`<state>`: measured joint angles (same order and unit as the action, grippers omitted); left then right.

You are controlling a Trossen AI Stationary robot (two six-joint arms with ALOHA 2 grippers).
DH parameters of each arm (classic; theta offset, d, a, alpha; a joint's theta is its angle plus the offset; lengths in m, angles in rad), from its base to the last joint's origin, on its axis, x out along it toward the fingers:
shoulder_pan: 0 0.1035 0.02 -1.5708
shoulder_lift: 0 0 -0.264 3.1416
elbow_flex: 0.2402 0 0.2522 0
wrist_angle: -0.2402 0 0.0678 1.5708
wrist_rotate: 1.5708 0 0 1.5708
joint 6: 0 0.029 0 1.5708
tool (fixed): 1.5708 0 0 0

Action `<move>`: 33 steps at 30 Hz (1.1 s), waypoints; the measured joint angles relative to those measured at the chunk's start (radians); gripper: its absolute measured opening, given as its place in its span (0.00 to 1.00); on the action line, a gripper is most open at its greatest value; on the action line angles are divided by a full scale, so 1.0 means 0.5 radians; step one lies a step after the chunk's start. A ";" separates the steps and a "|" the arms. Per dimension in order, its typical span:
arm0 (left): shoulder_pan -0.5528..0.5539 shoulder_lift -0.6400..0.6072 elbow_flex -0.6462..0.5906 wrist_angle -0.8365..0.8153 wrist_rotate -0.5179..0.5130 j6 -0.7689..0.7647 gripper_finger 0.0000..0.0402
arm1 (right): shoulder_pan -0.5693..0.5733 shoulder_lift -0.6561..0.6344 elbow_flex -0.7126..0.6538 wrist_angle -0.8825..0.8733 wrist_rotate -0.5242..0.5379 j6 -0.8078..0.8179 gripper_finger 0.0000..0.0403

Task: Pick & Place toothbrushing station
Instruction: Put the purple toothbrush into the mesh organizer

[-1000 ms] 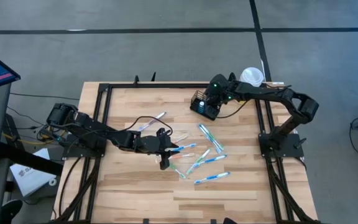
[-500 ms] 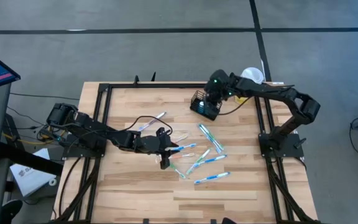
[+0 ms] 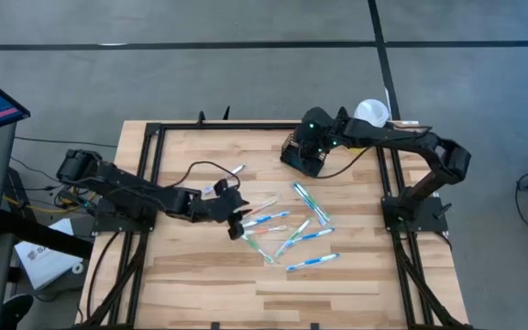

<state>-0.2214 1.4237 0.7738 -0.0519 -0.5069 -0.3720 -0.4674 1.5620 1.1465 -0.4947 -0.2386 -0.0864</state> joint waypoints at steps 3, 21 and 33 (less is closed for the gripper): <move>0.001 -0.051 0.000 -0.160 -0.141 -0.091 0.26 | 0.064 0.000 0.001 0.010 0.000 -0.006 0.30; 0.337 -0.087 -0.029 -0.947 -0.107 -0.530 0.26 | 0.280 0.000 0.002 0.019 0.002 -0.052 0.30; 0.643 -0.086 -0.285 -0.962 0.060 -0.529 0.26 | 0.322 0.000 0.002 0.019 0.002 -0.058 0.30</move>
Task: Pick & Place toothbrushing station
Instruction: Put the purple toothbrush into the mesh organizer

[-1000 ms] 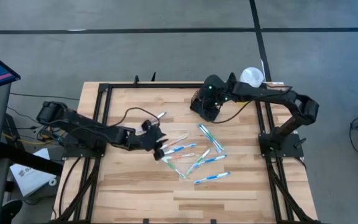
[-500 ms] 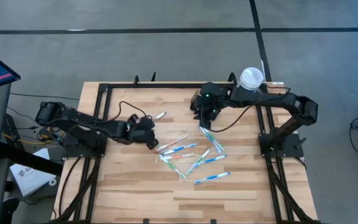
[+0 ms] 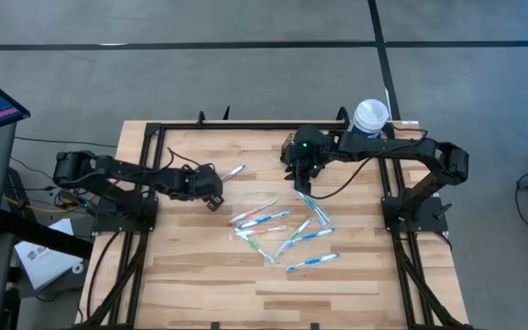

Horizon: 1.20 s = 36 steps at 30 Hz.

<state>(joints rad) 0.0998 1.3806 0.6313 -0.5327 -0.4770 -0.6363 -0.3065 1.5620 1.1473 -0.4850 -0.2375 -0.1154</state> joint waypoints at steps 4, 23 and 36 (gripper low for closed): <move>0.042 0.000 -0.043 0.022 0.095 0.001 0.26 | -0.001 0.001 0.000 0.002 0.001 0.000 0.30; 0.053 0.000 -0.142 0.134 0.275 0.057 0.26 | -0.001 0.001 0.000 0.001 0.001 0.005 0.30; 0.045 0.000 -0.189 0.153 0.344 0.054 0.10 | -0.001 0.001 0.000 0.045 0.006 0.005 0.30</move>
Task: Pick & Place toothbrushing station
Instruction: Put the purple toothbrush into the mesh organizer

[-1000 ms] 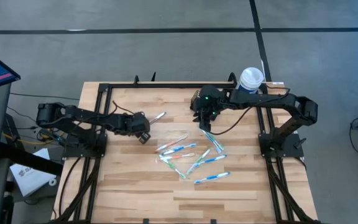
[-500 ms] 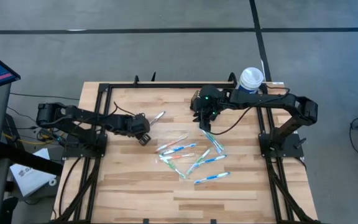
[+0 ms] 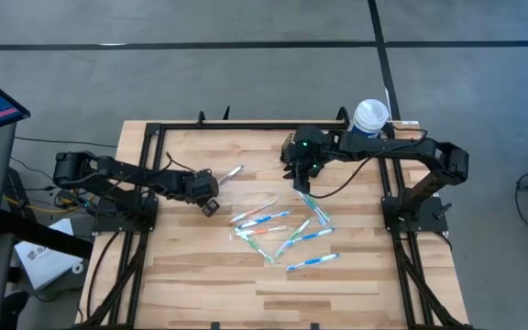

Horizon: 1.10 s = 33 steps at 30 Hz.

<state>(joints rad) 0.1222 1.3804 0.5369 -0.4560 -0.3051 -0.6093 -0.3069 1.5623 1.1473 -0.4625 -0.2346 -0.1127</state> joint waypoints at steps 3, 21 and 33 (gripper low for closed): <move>-0.001 -0.001 0.000 0.001 0.008 0.023 0.03 | 0.000 0.000 0.000 0.003 0.000 0.000 0.30; -0.188 0.001 0.359 -0.016 0.273 0.125 0.02 | 0.368 0.003 0.000 0.254 0.454 -0.371 0.30; -0.206 0.001 0.701 0.030 0.467 0.124 0.02 | 0.678 0.003 0.000 0.336 1.032 -0.587 0.30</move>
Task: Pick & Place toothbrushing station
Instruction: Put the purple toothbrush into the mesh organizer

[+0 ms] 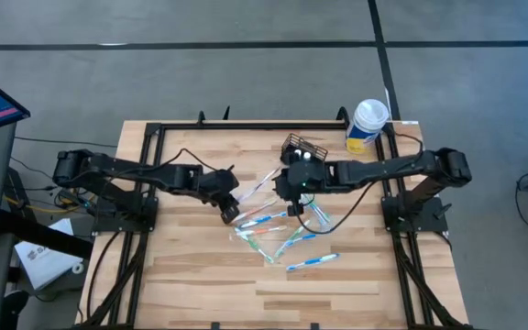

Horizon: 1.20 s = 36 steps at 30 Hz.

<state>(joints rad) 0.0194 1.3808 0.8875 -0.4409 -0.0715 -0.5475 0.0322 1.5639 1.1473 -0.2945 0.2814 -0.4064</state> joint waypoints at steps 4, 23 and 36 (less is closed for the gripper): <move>0.001 0.000 0.078 0.035 0.047 -0.005 0.02 | 0.089 0.017 0.000 0.046 0.210 -0.091 0.30; 0.022 0.000 0.138 0.314 0.273 -0.020 0.01 | 0.359 0.147 0.013 0.325 0.670 -0.608 0.30; 0.022 -0.001 0.138 0.395 0.404 -0.029 0.02 | 0.483 0.520 0.249 0.446 1.203 -1.067 0.28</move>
<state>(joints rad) 0.0303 1.3805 0.9565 -0.2434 0.1304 -0.5619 0.2738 1.8238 1.2719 -0.0717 0.8832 -0.9398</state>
